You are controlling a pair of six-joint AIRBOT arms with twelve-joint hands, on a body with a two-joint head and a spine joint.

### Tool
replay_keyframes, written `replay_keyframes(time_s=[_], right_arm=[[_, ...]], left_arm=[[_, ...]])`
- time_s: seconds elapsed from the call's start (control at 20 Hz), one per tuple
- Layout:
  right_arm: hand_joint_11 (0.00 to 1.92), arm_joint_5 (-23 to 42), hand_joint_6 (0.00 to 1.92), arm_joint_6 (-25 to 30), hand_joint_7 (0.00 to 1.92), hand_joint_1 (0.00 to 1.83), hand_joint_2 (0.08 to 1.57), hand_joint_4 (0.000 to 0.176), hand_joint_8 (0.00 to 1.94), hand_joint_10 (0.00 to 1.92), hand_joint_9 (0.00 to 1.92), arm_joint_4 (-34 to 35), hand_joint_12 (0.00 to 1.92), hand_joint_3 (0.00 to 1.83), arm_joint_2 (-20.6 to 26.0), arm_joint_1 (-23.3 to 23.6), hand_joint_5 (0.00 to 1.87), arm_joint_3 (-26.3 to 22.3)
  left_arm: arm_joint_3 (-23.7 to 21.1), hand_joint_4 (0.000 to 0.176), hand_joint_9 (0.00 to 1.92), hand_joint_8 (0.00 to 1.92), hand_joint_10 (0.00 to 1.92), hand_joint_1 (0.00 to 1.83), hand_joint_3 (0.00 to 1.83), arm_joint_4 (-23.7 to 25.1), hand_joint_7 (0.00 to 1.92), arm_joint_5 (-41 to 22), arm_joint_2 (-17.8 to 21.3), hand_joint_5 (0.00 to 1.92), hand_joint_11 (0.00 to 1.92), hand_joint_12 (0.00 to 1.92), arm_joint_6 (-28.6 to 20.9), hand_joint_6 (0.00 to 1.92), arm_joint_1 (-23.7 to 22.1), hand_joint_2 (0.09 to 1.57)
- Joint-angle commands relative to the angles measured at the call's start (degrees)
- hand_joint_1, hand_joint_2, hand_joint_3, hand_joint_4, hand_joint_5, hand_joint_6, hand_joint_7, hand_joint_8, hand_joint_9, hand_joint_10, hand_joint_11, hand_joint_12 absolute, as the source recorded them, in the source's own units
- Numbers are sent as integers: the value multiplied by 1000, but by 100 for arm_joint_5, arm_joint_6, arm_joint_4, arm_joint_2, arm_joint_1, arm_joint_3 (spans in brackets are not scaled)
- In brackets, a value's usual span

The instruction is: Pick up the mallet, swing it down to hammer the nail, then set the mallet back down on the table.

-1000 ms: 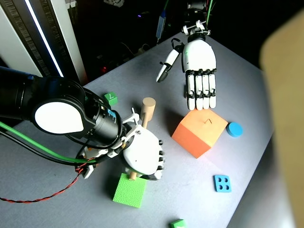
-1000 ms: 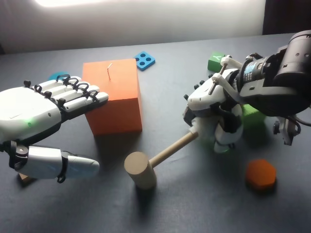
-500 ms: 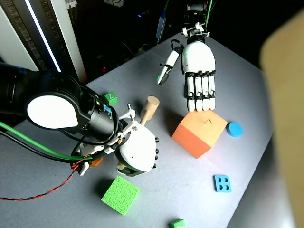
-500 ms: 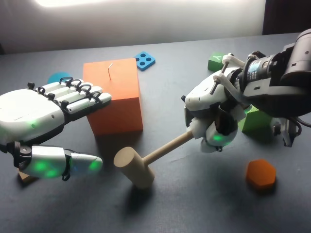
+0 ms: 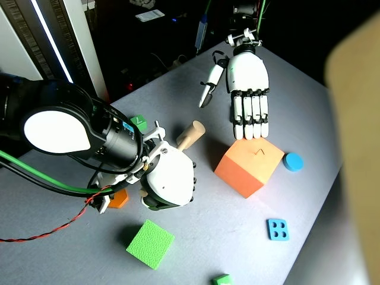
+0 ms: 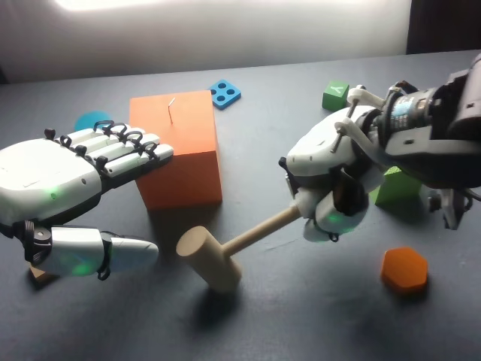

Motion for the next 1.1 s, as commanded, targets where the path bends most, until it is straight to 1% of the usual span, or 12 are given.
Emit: replay_keyframes(time_s=[0.0, 0.15, 0.25, 0.3, 0.4, 0.5, 0.55, 0.7, 0.85, 0.95, 1.05], right_arm=[[1842, 295, 1921, -106, 1613, 538, 1571, 176, 1941, 1921, 1703, -150, 1921, 80, 115, 82, 1422, -90], [1836, 339, 1921, -105, 1604, 549, 1571, 176, 1941, 1921, 1698, -150, 1921, 74, 375, 152, 1414, -348], [1833, 347, 1921, -26, 1606, 561, 1571, 176, 1941, 1921, 1699, -150, 1921, 56, 633, 232, 1407, -566], [1835, 393, 1921, -42, 1598, 584, 1571, 176, 1941, 1921, 1695, -150, 1921, 47, 785, 284, 1387, -684], [1836, 543, 1921, -138, 1602, 594, 1571, 176, 1941, 1921, 1697, -149, 1921, 57, 1066, 425, 1383, -870], [1838, 645, 1921, -164, 1600, 567, 1571, 176, 1941, 1921, 1696, -148, 1921, 77, 1353, 607, 1390, -964], [1825, 710, 1921, -161, 1583, 607, 1568, 176, 1941, 1921, 1683, -147, 1921, 40, 1476, 692, 1367, -967], [1822, 1467, 1921, 5, 1587, 538, 1571, 176, 1941, 1921, 1685, -148, 1921, 68, 1762, 814, 1363, -944], [1816, 1917, 1921, 67, 1583, 534, 1571, 176, 1941, 1921, 1685, -149, 1921, 71, 1770, 954, 1348, -824], [1816, 2038, 1921, 246, 1580, 548, 1571, 176, 1941, 1921, 1685, -147, 1921, 50, 1588, 1073, 1331, -540], [1816, 2207, 1921, 309, 1580, 548, 1571, 176, 1941, 1921, 1685, -146, 1921, 51, 1411, 1122, 1330, -283]], left_arm=[[-23, 0, 12, 1, 1, 44, 5, -84, 8, -437, 7, 27, 13, 21, -7, 2, 0, 1171], [-25, 0, 0, 0, 0, 38, 4, -84, 0, -435, 7, 12, 0, 18, -11, 0, 1, 1172], [-24, 0, 2, 0, 1, 49, 3, -84, 0, -435, 8, 13, 1, 21, -15, 1, 1, 1172], [-26, 0, 11, 2, 4, 38, 4, -84, 5, -435, 8, 17, 4, 24, -18, 3, 1, 1178], [-28, 0, 23, 6, 8, 72, 2, -84, 17, -435, 9, 27, 12, 30, -29, 6, 0, 1175], [-28, 0, 4, 0, 1, 36, 0, -83, 0, -435, 8, 15, 2, 21, -30, 0, 1, 1171], [-29, 0, 7, 0, 2, 34, 0, -83, 0, -435, 8, 17, 3, 22, -30, 1, 8, 1170], [-32, 0, 0, 0, 0, 20, 1, -83, 0, -435, 9, 3, 0, 13, -30, 1, 42, 1174], [-42, 0, 5, 0, 1, 53, 0, -83, 0, -436, 10, 12, 5, 17, -30, 3, 46, 1171], [-54, 0, 9, 0, 3, 41, 0, -83, 1, -436, 10, 11, 5, 12, -30, 3, 55, 1173], [-57, 0, 4, 0, 0, 48, 1, -83, 0, -436, 9, 12, 0, 2, -30, 3, 60, 1176]])
